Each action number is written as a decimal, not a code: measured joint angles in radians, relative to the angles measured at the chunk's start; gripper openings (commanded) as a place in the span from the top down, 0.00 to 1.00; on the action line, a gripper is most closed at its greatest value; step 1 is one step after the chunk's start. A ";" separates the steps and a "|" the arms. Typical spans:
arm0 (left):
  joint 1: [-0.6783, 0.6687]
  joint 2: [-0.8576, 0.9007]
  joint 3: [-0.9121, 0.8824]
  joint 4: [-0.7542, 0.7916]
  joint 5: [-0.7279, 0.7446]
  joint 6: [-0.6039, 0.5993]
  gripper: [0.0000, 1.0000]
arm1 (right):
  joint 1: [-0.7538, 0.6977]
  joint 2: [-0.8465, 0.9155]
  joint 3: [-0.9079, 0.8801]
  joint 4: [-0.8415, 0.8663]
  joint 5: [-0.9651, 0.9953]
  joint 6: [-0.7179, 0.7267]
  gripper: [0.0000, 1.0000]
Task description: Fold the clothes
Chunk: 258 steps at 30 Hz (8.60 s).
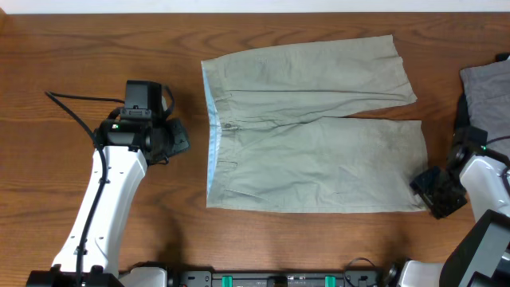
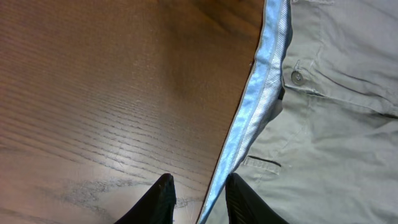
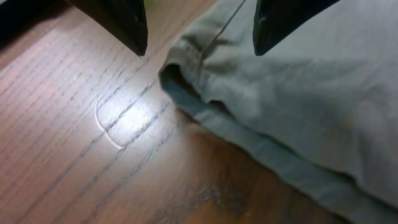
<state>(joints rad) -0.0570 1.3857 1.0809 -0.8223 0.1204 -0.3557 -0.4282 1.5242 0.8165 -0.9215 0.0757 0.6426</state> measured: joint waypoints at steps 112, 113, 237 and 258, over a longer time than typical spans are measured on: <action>-0.234 0.001 -0.486 0.254 0.183 -0.853 0.51 | 0.000 -0.016 -0.129 0.166 -0.022 -0.004 0.92; -0.234 0.001 -0.486 0.255 0.183 -0.853 0.52 | 0.000 -0.016 -0.129 0.166 -0.021 -0.004 0.92; -0.037 0.295 0.165 0.395 -0.218 -0.196 0.94 | 0.395 0.467 0.727 0.478 -0.160 -0.253 0.98; 0.004 0.565 0.167 0.667 -0.197 -0.194 0.94 | 0.412 0.692 0.727 0.814 -0.161 -0.370 0.99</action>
<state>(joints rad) -0.0532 1.9507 1.2484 -0.1551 -0.0769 -0.5495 -0.0158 2.2166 1.5440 -0.1074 -0.0853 0.2726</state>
